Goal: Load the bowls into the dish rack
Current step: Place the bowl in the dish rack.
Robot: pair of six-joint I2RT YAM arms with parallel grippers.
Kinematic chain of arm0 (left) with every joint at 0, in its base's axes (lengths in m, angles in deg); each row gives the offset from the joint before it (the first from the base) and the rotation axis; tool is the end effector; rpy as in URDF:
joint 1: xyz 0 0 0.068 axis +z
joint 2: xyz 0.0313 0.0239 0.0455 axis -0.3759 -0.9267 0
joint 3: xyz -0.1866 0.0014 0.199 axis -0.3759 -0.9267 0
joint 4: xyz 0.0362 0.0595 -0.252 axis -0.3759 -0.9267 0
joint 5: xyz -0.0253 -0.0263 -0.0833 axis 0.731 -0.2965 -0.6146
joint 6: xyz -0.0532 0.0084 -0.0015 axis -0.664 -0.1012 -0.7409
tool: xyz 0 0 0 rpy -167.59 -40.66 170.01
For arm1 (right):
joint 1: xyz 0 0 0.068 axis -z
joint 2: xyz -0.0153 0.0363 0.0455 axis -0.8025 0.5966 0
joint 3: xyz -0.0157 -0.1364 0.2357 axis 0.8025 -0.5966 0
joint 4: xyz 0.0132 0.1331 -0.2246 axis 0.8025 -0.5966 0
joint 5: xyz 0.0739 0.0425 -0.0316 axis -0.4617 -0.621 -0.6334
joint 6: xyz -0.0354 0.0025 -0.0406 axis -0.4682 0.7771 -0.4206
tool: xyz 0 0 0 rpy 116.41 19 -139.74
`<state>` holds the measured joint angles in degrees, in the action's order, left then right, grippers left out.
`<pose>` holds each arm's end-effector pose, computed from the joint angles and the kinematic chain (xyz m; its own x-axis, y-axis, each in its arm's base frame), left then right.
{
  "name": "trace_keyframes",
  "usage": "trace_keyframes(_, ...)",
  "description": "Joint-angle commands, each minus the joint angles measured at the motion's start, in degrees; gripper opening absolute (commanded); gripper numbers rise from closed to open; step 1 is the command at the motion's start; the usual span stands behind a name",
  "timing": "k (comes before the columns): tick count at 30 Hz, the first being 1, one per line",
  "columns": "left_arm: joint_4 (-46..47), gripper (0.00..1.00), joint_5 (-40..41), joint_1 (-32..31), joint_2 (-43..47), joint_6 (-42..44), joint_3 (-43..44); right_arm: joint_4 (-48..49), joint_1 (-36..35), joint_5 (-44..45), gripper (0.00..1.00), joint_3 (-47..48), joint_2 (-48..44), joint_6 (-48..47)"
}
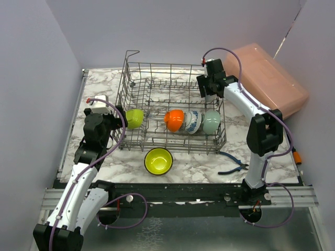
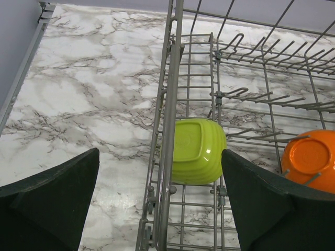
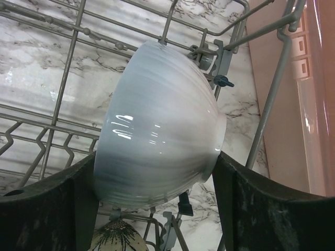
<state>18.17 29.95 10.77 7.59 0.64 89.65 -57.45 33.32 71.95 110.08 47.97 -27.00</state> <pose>0.1747 -0.0288 0.3071 -0.2144 -0.1160 -0.9698 -0.0048 0.9930 -0.1177 0.4192 0.1433 0.2778 -0.6641 -0.3097 -0.6805 -0.2079 0.9508 -0.2298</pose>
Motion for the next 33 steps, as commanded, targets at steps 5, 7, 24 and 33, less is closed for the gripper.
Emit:
trace_keyframes(5,-1.81,0.99,-1.17,0.31,-0.69,0.99,-1.33,-1.08,1.76,-1.98,0.41,-2.22,-2.17,-5.38)
trace_keyframes(7,-1.75,0.99,-1.17,0.32,-0.87,0.99,-1.33,-0.81,2.13,-1.93,0.40,-3.12,-3.28,-4.86)
trace_keyframes(24,-1.75,0.99,-1.17,0.32,-1.13,0.86,-1.30,2.80,4.16,-4.92,0.56,-10.35,-5.48,3.23)
trace_keyframes(33,-1.79,0.99,-1.01,0.32,-1.16,0.91,-1.33,0.23,4.20,-8.70,0.50,-8.51,-1.37,1.97)
